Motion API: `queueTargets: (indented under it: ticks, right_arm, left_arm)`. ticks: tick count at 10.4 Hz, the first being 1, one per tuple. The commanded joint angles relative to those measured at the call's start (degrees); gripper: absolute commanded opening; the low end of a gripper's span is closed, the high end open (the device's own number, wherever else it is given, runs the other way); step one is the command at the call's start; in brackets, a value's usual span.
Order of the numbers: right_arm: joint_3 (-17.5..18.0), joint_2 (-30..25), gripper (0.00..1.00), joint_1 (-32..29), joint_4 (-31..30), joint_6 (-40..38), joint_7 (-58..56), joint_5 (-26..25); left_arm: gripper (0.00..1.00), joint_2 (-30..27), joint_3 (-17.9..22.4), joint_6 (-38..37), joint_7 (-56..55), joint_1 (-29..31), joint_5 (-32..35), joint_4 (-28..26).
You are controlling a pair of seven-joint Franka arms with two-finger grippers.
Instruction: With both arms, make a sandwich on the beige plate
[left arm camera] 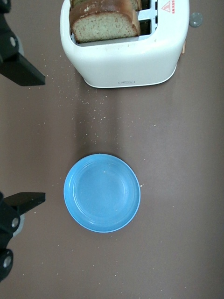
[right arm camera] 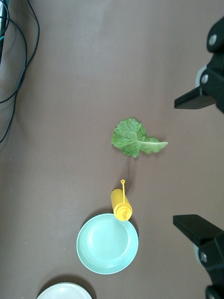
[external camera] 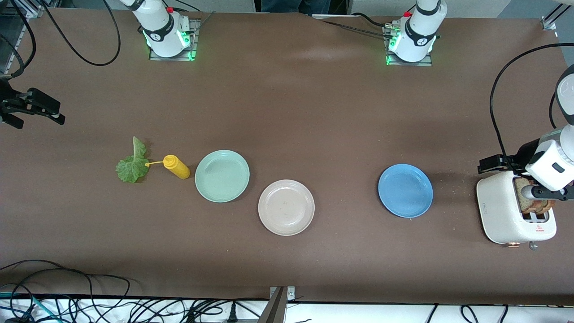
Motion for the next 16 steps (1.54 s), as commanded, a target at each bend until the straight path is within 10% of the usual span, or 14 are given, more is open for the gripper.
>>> queueTargets:
  ticks: [1,16]
  right_arm:
    - [0.1,-0.4,1.0,0.1,0.6,-0.3,-0.3,-0.1]
    - [1.3,-0.4,1.0,0.1,0.6,-0.4,0.4,-0.1]
  left_arm:
    - [1.0,1.0,0.1,1.0,-0.8,-0.3,1.2,1.6]
    - [1.0,1.5,0.1,1.9,-0.8,-0.3,1.3,1.5]
